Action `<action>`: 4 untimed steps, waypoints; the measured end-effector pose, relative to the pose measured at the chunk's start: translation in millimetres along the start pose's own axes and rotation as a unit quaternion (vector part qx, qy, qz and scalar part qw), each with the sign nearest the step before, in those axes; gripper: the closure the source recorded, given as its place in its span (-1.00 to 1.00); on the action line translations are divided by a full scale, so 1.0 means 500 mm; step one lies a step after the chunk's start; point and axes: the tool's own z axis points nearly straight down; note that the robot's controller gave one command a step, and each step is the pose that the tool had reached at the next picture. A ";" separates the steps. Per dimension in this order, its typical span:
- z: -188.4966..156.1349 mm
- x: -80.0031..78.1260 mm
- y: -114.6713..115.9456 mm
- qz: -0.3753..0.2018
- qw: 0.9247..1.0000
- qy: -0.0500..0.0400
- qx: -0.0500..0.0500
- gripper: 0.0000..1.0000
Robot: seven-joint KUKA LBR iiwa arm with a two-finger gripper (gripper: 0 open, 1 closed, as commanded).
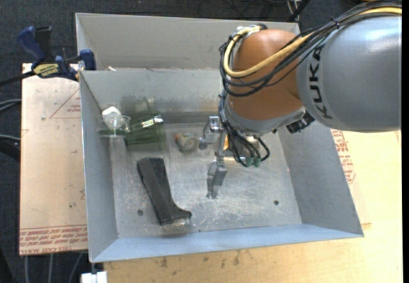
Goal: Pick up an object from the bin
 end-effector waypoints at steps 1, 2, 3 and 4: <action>-0.008 -0.003 -0.001 0.001 1.000 -0.004 0.000 -1.00; 0.039 -0.047 -0.106 -0.017 1.000 -0.005 -0.001 -1.00; 0.082 -0.059 -0.182 0.028 1.000 -0.004 0.000 -1.00; 0.020 -0.082 -0.252 -0.013 1.000 -0.001 -0.001 -1.00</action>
Offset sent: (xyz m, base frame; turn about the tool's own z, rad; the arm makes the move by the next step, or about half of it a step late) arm 0.0427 -0.1108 -0.0450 -0.0596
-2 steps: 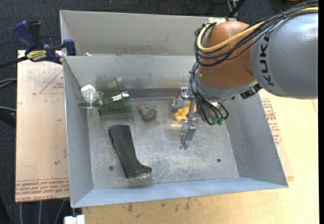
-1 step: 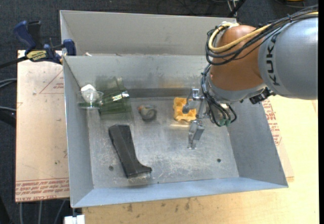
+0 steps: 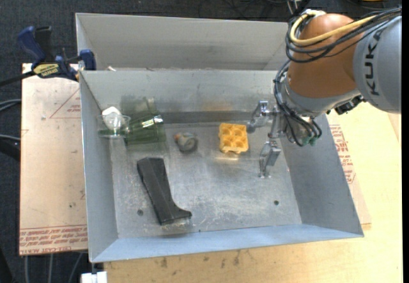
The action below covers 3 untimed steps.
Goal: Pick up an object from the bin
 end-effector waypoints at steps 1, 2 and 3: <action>-0.046 -0.068 -0.019 -0.017 1.000 -0.013 0.004 -1.00; 0.081 -0.109 0.044 0.062 0.998 -0.007 0.000 -1.00; 0.142 -0.099 0.057 0.020 1.000 -0.002 0.000 -1.00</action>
Offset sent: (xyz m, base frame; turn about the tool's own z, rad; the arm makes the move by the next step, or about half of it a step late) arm 0.0598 0.0365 -0.0633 0.1535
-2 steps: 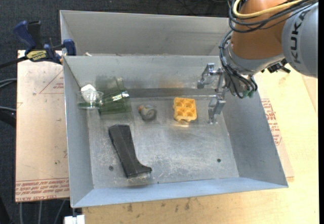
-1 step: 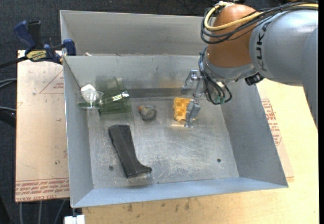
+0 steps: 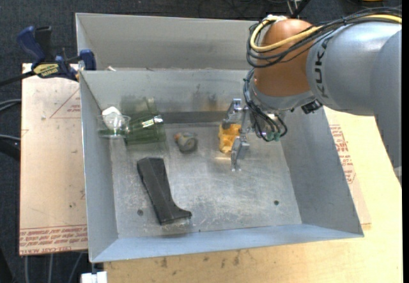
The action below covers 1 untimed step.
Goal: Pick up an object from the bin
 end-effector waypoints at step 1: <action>0.031 -0.004 0.001 -0.085 0.996 -0.003 0.001 -1.00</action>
Offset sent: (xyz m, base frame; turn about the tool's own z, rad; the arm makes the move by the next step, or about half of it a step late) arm -0.0156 -0.0173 -0.0464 0.1054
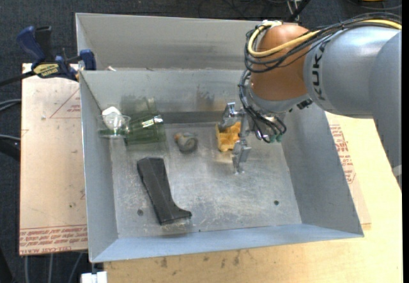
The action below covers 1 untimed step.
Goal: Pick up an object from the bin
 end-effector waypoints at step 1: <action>0.037 0.021 -0.015 0.104 0.995 0.000 -0.001 -1.00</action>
Offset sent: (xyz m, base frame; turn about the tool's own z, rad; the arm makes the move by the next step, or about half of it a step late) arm 0.0010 -0.0302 -0.0308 0.1306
